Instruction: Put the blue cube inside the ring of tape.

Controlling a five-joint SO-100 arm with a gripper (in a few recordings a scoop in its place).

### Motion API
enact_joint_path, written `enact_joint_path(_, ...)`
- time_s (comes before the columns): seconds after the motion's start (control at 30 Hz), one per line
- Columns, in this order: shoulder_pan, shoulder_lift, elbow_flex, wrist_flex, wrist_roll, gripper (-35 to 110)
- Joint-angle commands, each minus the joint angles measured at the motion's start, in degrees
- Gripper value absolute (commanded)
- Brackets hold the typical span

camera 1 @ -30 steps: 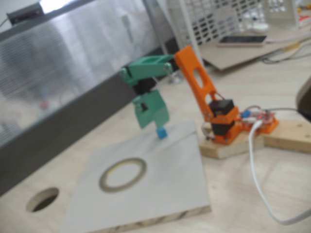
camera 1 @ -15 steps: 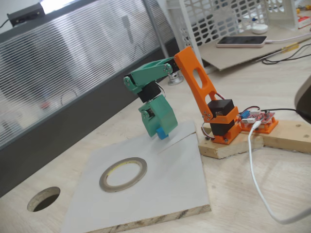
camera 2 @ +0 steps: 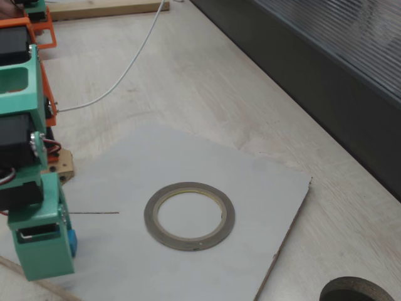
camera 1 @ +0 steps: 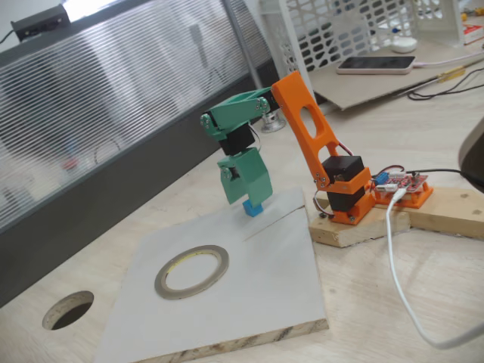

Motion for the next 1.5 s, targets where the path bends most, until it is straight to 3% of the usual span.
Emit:
enact_joint_path(0.0,0.4,1.4,0.1,0.4,0.1,58)
enact_joint_path(1.47,-0.4,1.5,3.5,0.5,0.2,58)
